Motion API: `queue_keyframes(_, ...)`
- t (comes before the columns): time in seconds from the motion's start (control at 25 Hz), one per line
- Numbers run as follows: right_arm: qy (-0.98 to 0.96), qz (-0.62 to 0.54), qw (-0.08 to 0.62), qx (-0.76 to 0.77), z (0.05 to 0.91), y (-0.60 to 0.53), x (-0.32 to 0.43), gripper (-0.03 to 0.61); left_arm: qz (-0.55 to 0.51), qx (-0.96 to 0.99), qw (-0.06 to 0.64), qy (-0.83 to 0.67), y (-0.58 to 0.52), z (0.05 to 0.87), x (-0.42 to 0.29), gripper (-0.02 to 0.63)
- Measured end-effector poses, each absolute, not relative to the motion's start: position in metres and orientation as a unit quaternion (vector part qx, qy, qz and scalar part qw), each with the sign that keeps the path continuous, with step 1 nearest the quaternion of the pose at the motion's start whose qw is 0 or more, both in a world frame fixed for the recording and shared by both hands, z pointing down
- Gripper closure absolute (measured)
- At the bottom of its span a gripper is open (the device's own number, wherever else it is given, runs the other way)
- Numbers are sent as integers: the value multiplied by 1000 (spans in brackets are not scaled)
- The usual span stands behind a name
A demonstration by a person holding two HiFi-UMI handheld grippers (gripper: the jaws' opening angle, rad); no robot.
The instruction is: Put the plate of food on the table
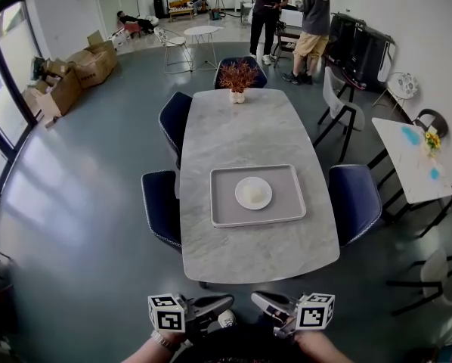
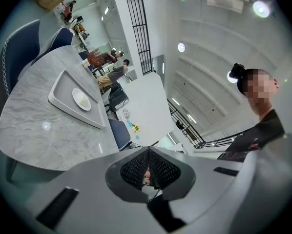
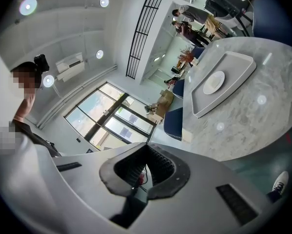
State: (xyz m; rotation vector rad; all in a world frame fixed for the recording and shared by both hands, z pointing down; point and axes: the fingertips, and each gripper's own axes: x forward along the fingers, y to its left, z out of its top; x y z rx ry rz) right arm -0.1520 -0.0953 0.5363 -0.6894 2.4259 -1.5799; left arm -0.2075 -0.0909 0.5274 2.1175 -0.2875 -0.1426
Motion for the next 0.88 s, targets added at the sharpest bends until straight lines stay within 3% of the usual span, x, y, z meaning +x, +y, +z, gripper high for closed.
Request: queue_keyframes(0.88, 815, -526, 77, -230, 537, -89, -151, 568, -53, 871, 473, -121, -90, 522, -206, 606)
